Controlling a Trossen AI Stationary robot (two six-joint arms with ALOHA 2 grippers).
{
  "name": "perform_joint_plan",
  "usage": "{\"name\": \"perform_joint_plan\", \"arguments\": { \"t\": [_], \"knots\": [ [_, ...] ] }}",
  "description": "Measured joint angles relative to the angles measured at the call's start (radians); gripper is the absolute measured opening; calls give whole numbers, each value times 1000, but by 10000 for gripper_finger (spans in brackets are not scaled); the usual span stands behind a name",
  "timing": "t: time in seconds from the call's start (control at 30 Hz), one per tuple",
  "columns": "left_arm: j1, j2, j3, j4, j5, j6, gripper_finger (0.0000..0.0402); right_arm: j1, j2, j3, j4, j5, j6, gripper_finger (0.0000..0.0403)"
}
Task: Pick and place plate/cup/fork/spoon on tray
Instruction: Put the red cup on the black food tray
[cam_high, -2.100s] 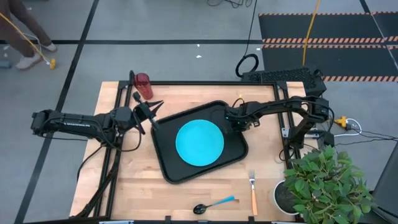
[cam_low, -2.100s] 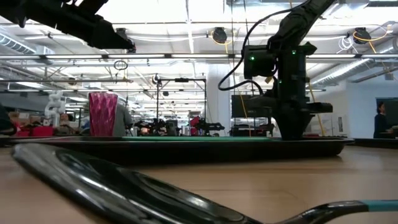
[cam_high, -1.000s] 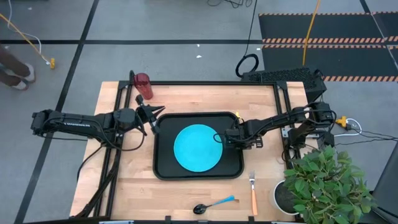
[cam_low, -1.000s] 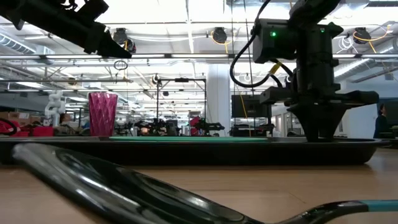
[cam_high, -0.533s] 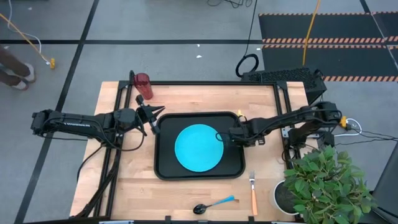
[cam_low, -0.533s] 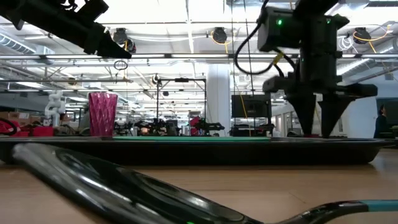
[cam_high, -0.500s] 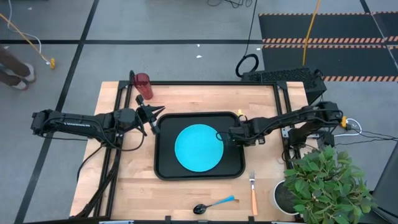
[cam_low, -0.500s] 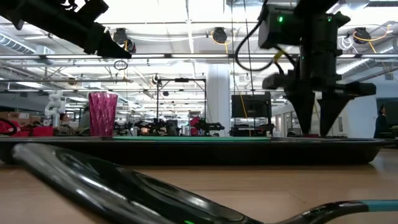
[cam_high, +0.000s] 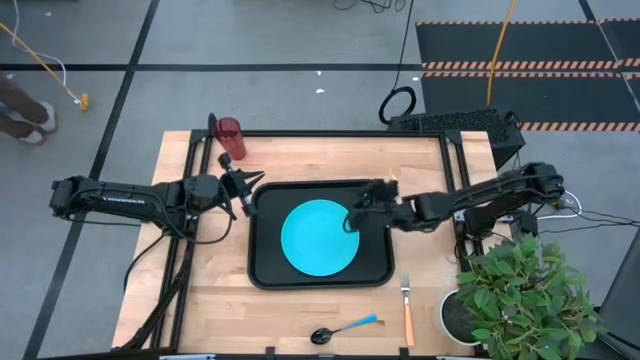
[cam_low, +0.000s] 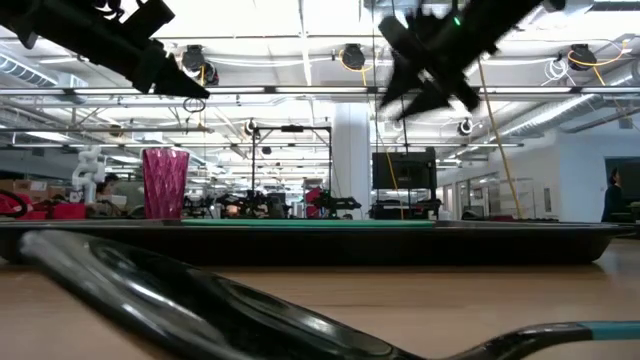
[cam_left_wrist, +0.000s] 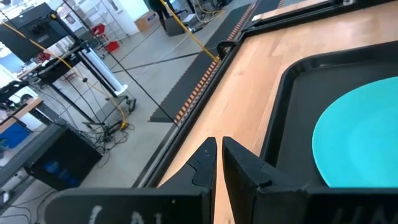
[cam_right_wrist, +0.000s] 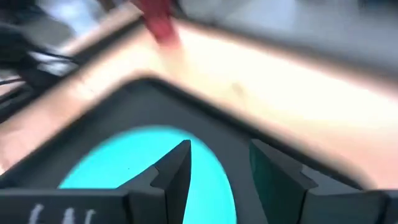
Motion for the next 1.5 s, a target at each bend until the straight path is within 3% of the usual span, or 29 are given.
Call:
{"name": "perform_joint_plan", "arguments": {
  "t": [0.13, 0.3, 0.53, 0.6, 0.7, 0.83, 1.0, 1.2, 1.3, 1.4, 1.5],
  "knots": [
    [0, 0, 0, -3, -25, 3, 31, 34, 57, 0, 312, 63, -412, 151],
    [3, 0, 1, 0, -26, -86, 31, 21, 156, 0, 505, 17, -641, 151],
    [55, 33, 229, -271, -22, -122, 31, -33, 210, 0, 524, -64, -644, 150],
    [80, 68, 306, -371, -22, -141, 36, -50, 210, 0, 549, -87, -725, 150],
    [114, 128, 397, -483, -22, -147, 64, -95, 182, -2, 545, -92, -854, 150],
    [172, 220, 466, -543, -36, -193, 121, -182, 138, -42, 565, -111, -883, 150],
    [294, 341, 555, -569, -36, -266, 182, -304, 96, -129, 690, -359, -974, 150],
    [494, 521, 775, -935, 145, -369, 208, -428, 9, -145, 684, -595, -941, 150],
    [504, 591, 874, -1065, 146, -297, 209, -446, -44, -144, 686, -618, -947, 150],
    [489, 632, 938, -1181, 113, -172, 209, -441, -75, -143, 629, -619, -847, 150],
    [491, 666, 988, -1336, 23, -90, 209, -411, -77, -144, 571, -618, -821, 150]
  ]
}}
